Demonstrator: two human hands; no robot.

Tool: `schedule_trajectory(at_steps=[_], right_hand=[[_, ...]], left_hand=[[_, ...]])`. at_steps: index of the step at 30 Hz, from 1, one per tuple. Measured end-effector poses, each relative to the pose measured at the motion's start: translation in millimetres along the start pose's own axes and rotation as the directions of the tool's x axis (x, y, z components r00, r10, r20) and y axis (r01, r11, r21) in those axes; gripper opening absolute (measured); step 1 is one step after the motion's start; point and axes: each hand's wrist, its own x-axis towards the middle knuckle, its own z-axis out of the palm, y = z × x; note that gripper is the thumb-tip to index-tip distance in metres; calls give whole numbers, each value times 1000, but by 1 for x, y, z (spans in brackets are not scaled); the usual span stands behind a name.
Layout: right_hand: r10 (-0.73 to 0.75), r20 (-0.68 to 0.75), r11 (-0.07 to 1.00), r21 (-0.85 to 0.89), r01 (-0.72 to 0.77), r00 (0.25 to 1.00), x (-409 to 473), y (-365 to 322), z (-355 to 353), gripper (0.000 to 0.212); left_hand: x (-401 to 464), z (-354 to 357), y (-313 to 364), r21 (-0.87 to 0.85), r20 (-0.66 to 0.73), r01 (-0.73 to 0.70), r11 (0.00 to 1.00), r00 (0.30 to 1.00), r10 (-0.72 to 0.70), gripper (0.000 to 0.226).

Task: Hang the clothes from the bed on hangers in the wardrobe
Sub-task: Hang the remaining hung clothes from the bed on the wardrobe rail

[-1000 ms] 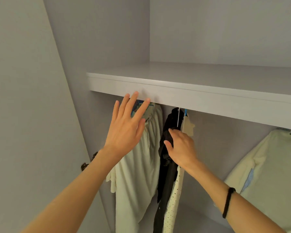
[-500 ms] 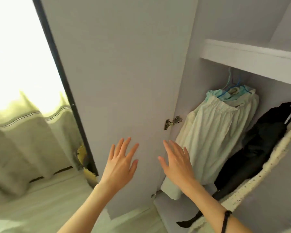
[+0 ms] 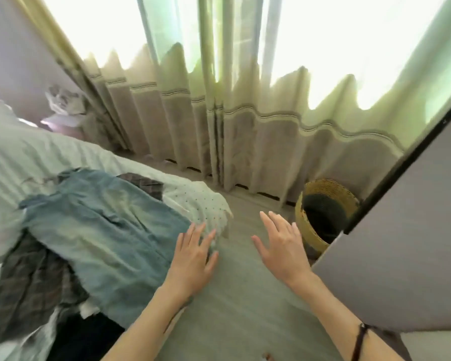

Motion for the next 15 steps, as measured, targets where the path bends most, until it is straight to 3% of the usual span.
schedule_trajectory(at_steps=[3, 7, 12, 15], right_hand=[[-185, 86, 983, 24, 184, 979, 20, -59, 31, 58], [-402, 135, 915, 105, 391, 905, 39, -127, 68, 58], [-565, 318, 823, 155, 546, 761, 59, -183, 110, 58], [-623, 385, 775, 188, 603, 681, 77, -201, 129, 58]], left_hand=[[-44, -8, -61, -11, -9, 232, 973, 973, -232, 54], [-94, -24, -110, -97, -64, 485, 869, 868, -492, 80], [-131, -16, -141, -157, -17, 704, 693, 700, -714, 54], [-135, -11, -157, -171, 2, 785, 595, 604, -797, 51]])
